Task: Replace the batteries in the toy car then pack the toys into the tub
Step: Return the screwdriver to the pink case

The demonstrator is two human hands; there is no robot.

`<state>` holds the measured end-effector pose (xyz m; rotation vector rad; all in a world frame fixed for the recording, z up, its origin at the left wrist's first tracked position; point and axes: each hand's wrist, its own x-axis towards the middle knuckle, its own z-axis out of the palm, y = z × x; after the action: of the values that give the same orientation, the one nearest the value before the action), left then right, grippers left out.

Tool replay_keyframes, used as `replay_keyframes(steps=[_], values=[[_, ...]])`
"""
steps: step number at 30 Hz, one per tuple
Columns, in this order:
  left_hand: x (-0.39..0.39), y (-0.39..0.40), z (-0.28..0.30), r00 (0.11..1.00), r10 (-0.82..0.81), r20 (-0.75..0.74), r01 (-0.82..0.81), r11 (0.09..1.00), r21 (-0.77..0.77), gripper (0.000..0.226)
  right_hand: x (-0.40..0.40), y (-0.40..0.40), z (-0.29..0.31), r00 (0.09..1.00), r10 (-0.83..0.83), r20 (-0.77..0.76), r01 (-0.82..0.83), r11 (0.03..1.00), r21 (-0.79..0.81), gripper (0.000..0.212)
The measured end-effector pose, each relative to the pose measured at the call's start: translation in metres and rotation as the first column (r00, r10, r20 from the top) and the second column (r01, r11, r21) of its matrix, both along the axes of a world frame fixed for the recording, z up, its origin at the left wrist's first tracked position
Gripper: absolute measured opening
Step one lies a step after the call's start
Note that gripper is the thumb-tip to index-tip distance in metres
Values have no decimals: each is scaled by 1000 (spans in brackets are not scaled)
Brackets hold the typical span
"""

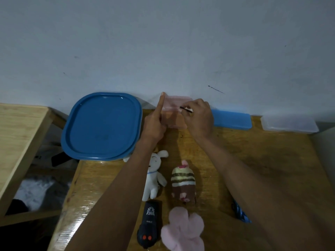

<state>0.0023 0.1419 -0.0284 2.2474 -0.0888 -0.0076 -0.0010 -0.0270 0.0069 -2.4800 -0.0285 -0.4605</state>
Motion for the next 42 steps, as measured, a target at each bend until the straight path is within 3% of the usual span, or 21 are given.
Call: replay_keyframes(steps=[6,9,13,17,20,28,34,42], values=[[2,2,-3,1000,-19,6,19,999,-45,107,6,16,-29,958,-97,-271,69,991,-111,27],[1,0,-2,1000,-9,0,9,998,-66,105,8,21,-37,934,-147,-326,115,987,-116,29],[1,-1,-1,1000,-9,5,9,998,-68,103,6,20,-32,956,-144,-255,111,984,-138,25],[0,-1,1,1000,-16,4,16,998,-56,106,2,13,-14,990,-133,-56,136,990,47,24],[0,-1,0,1000,-6,-6,6,999,-37,109,7,4,-9,990,-141,-14,142,988,68,23],[-4,-1,-3,999,13,40,-12,1000,-25,102,11,1,-4,995,-91,-46,95,991,91,24],[-14,-1,-7,985,5,174,5,998,-55,91,-4,6,-7,992,-76,-103,91,984,152,14],[-20,-2,1,995,96,37,-91,989,-120,66,-28,5,-25,985,-43,-166,69,985,159,9]])
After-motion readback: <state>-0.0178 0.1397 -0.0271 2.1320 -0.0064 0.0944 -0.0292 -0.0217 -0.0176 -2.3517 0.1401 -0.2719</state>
